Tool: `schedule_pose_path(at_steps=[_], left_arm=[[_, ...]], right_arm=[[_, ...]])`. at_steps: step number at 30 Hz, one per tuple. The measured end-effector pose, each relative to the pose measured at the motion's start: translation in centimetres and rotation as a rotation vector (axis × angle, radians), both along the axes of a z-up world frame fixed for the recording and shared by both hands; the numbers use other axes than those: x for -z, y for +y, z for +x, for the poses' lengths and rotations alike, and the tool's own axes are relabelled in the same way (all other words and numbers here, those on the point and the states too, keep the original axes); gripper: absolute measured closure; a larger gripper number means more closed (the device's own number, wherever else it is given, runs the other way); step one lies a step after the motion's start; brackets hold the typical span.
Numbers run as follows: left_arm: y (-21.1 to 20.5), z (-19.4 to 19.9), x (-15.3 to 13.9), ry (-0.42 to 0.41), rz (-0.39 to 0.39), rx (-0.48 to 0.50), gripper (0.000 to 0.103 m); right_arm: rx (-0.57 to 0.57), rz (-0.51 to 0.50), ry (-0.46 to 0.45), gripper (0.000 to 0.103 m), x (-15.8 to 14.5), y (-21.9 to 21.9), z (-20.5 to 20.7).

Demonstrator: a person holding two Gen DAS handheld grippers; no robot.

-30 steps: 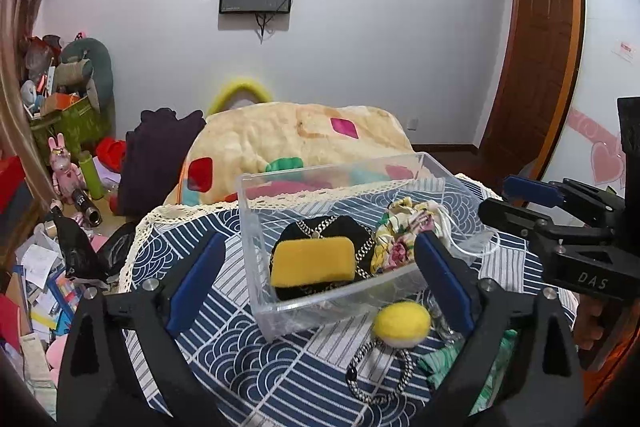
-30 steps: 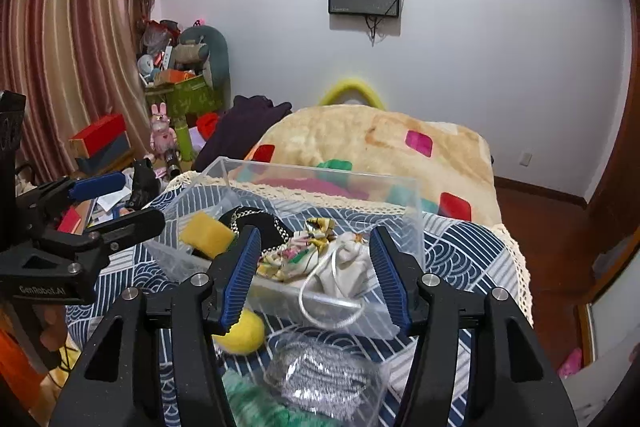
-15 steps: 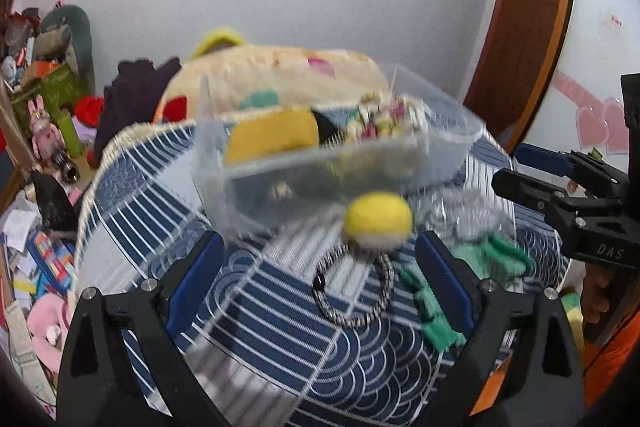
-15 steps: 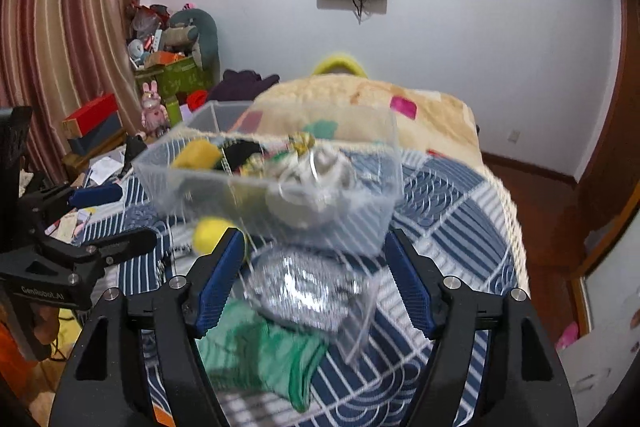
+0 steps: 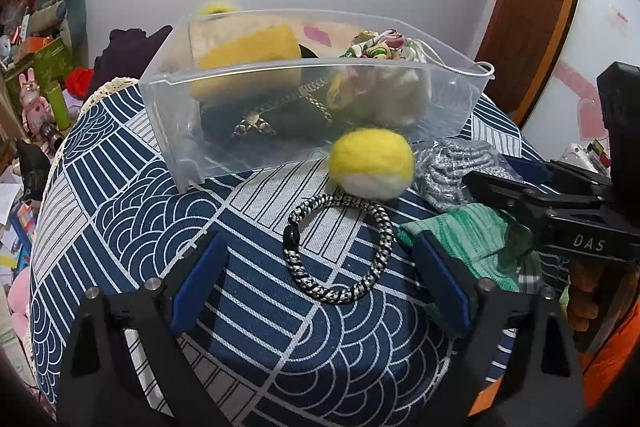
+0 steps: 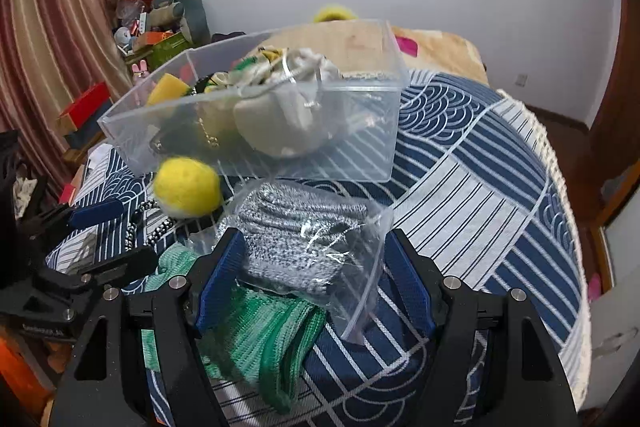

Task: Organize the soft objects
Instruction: 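Grasp the braided bracelet with the left tool while the right tool grasps the silver mesh bag, then drop the braided bracelet into the box with the left tool while the right drops the mesh bag in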

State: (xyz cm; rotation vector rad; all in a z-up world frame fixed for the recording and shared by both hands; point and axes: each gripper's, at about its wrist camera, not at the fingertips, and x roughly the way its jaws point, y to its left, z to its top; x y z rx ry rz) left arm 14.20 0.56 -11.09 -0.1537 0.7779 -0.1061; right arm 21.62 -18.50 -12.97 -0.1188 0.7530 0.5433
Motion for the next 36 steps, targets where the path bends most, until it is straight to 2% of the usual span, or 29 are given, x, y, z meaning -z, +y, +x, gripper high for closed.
schedule_pose_path(at_steps=[1, 3, 5, 10, 13, 16, 22, 36], left_arm=[[0.0, 0.0, 0.0, -0.005, 0.006, -0.001, 0.025], [-0.2, 0.1, 0.2, -0.005, 0.014, 0.004, 0.030], [-0.3, 0.3, 0.4, 0.000, 0.017, 0.010, 0.034], [-0.1, 0.2, 0.6, -0.026, 0.034, 0.008, 0.059], [0.2, 0.1, 0.6, -0.031, 0.031, 0.009, 0.072], [0.3, -0.1, 0.5, -0.035, 0.032, 0.014, 0.079], [0.5, -1.4, 0.1, -0.046, 0.022, 0.018, 0.087], [0.8, -4.4, -3.2, -0.130, 0.024, 0.005, 0.088]], right_arm=[[-0.002, 0.005, 0.005, 0.033, 0.1, -0.1, 0.0], [-0.007, 0.016, 0.015, 0.035, 0.2, -0.2, 0.1], [-0.024, 0.034, 0.025, 0.044, 0.3, -0.5, 0.0], [-0.052, 0.050, 0.017, 0.065, 0.3, -0.8, -0.6], [-0.056, 0.052, 0.001, 0.071, 0.2, -0.9, -0.7], [-0.048, 0.055, -0.012, 0.075, -0.1, -0.8, -0.8], [-0.017, 0.045, -0.068, 0.079, -1.4, -0.9, -1.4], [-0.018, 0.074, -0.154, 0.079, -4.1, -1.6, -3.1]])
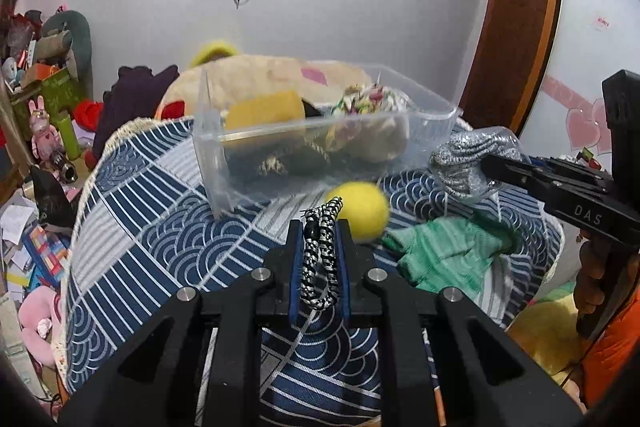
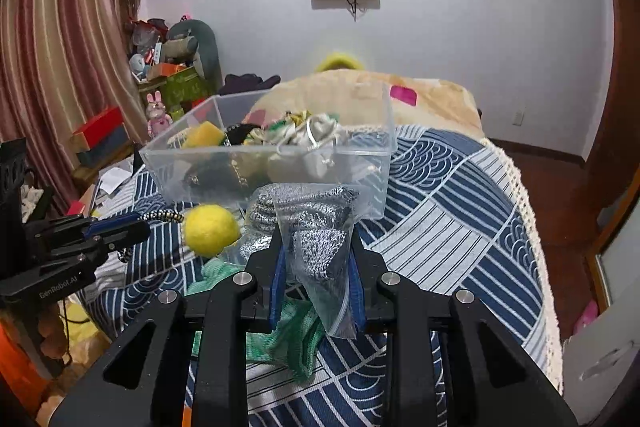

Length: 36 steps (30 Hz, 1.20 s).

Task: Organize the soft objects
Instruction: 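Drop the braided bracelet into the box with the left tool while the right drops the mesh bag in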

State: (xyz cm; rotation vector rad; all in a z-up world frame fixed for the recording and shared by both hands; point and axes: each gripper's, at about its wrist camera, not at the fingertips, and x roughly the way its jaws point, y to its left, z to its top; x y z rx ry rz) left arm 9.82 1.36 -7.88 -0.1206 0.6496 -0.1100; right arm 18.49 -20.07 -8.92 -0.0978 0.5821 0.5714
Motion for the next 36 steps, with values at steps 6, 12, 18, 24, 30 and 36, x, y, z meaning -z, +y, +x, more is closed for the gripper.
schedule_pose_path(at_steps=[6, 12, 18, 24, 30, 36], left_arm=[[0.3, -0.6, -2.5, -0.061, -0.004, -0.016, 0.088], [0.8, 0.1, -4.4, -0.094, 0.028, -0.036, 0.088], [1.7, 1.3, -5.9, -0.128, 0.058, -0.075, 0.088], [2.7, 3.4, -6.3, -0.124, 0.069, -0.118, 0.088], [3.9, 5.4, -6.9, -0.134, 0.069, -0.145, 0.088], [5.2, 7.3, -7.5, -0.143, 0.031, -0.151, 0.088]], right_arm=[[0.001, 0.016, -0.050, 0.079, -1.8, -0.1, -0.5], [0.000, 0.026, -0.103, 0.079, -3.7, 0.0, -0.3], [0.004, 0.036, -0.164, 0.079, -6.0, 1.0, 0.3], [-0.015, 0.029, -0.211, 0.079, -7.6, 3.1, 1.0], [-0.036, 0.031, -0.192, 0.079, -7.2, 4.9, 2.3], [-0.049, 0.007, -0.145, 0.079, -6.2, 6.7, 4.3]])
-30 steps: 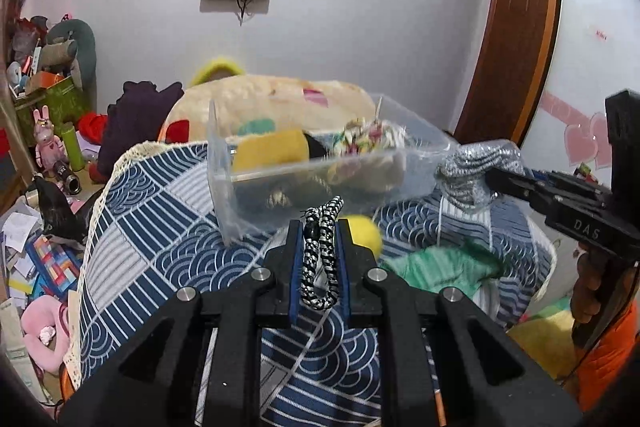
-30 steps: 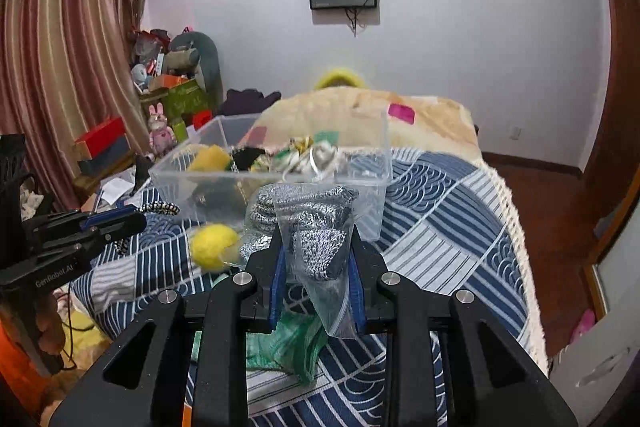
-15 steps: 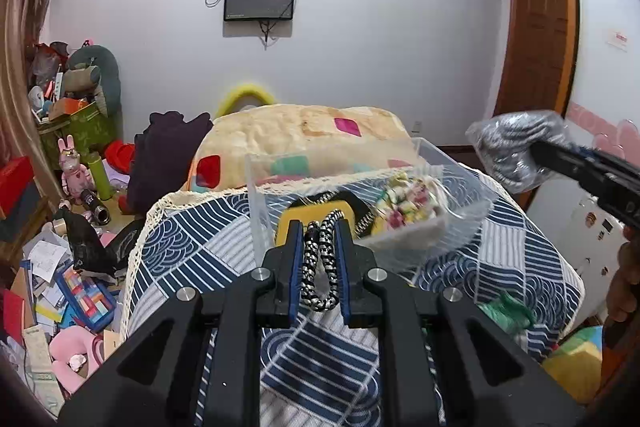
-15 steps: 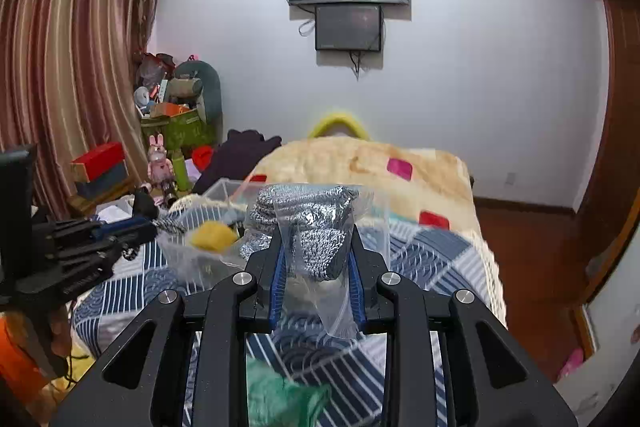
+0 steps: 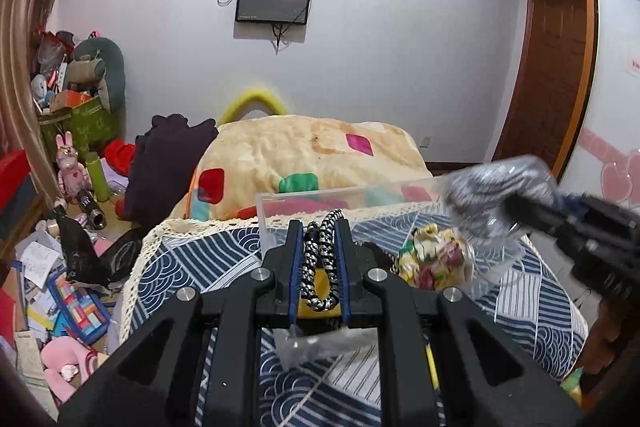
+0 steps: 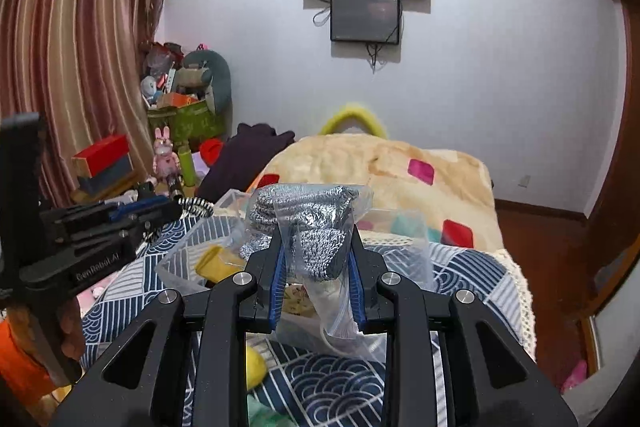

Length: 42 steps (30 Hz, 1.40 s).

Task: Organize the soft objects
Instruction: 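Drop the braided bracelet into the box with the left tool while the right drops the mesh bag in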

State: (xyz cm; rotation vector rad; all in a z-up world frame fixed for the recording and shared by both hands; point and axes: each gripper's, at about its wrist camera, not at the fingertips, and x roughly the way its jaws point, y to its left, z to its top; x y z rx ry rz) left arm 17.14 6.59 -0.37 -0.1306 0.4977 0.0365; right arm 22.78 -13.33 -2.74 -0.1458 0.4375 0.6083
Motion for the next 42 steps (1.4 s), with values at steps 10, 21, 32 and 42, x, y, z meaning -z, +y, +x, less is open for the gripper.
schedule_pose_path(at_steps=[10, 21, 32, 42], left_arm=[[0.7, 4.6, 2.3, 0.097, -0.047, -0.002, 0.088], [0.1, 6.3, 4.3, 0.180, -0.007, 0.012, 0.081], [-0.3, 4.9, 3.8, 0.175, 0.000, 0.039, 0.062], [-0.6, 2.3, 2.2, 0.136, -0.001, 0.050, 0.041]], right_arm=[[-0.003, -0.048, 0.131, 0.079, 2.5, 2.1, 3.4], [-0.023, -0.124, 0.193, 0.078, 4.6, 3.6, 4.2], [-0.011, -0.128, 0.170, 0.065, 3.7, 2.5, 3.5], [0.002, -0.061, 0.128, 0.048, 2.0, -0.1, 1.7]])
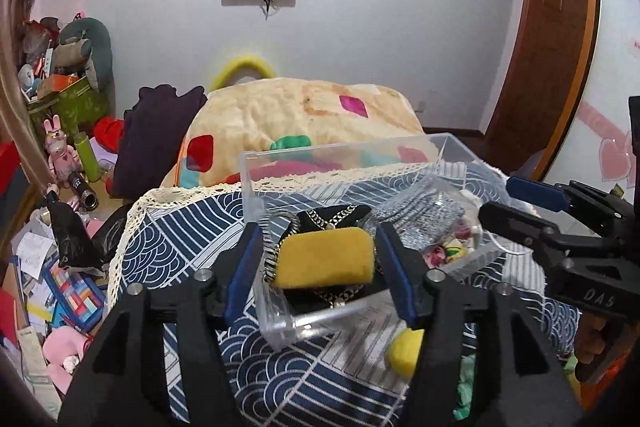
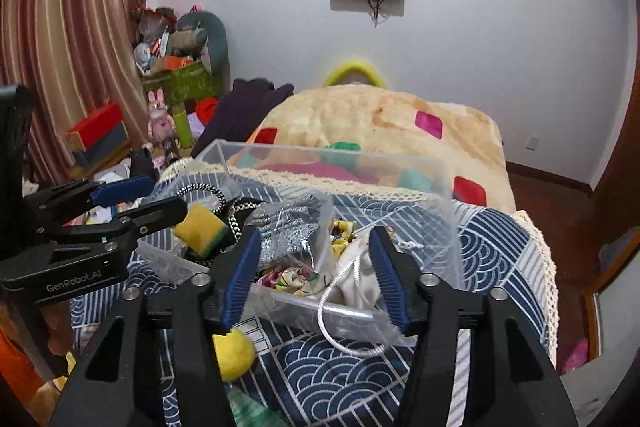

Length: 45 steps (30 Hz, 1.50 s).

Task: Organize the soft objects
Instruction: 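Drop the braided bracelet into the box with the left tool while the right drops the mesh bag in, then grasp the green knit glove with the right tool while the left tool grasps the yellow felt ball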

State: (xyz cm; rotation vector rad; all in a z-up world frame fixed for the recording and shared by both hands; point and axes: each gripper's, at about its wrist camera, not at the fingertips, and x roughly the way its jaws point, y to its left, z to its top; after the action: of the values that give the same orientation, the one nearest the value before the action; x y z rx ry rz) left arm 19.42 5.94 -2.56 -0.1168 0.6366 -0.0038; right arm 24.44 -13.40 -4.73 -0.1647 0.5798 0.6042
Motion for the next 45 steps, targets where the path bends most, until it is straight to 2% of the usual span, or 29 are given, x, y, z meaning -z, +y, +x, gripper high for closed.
schedule_pose_path(at_steps=[2, 4, 9, 14, 17, 21, 32, 37, 38, 41, 45], left_arm=[[0.0, -0.8, -0.4, -0.013, -0.008, -0.001, 0.036], [-0.1, -1.8, -0.7, -0.030, -0.007, -0.001, 0.029], [-0.6, -4.3, -1.1, -0.064, 0.018, -0.006, 0.011], [-1.1, -6.4, -0.3, -0.060, 0.006, 0.007, 0.009], [-1.6, -7.2, 0.6, -0.038, -0.004, 0.019, 0.009], [-2.6, -8.2, 2.1, -0.007, 0.019, 0.016, 0.009], [-3.3, -9.8, 6.4, 0.088, -0.078, 0.027, 0.009], [-4.3, -9.8, 7.0, 0.092, -0.054, 0.053, 0.009], [-4.5, -9.8, 7.0, 0.094, -0.052, 0.059, 0.009], [-4.9, -9.4, 7.1, 0.097, -0.047, 0.067, 0.009], [-5.5, -8.7, 7.1, 0.102, -0.044, 0.077, 0.009]], right_arm=[[-0.005, 0.027, -0.013, 0.044, -0.5, -0.7, -0.7], [-0.004, 0.044, -0.024, 0.036, -0.7, -1.2, -1.3], [0.006, 0.060, -0.049, 0.034, -0.7, -2.2, -2.9], [0.015, 0.041, -0.038, 0.033, 0.6, -2.9, -4.0], [0.018, 0.022, -0.020, 0.028, 1.8, -3.0, -4.7], [0.034, 0.019, 0.010, 0.028, 3.2, -3.9, -5.8], [0.016, -0.026, 0.135, 0.027, 7.9, -3.9, -7.3], [0.020, -0.025, 0.135, 0.027, 8.5, -3.6, -7.3], [0.019, -0.032, 0.125, 0.029, 8.5, -3.6, -7.4], [0.031, -0.046, 0.089, 0.045, 8.6, -3.4, -7.8], [0.032, -0.015, 0.098, 0.076, 8.2, -4.1, -7.6]])
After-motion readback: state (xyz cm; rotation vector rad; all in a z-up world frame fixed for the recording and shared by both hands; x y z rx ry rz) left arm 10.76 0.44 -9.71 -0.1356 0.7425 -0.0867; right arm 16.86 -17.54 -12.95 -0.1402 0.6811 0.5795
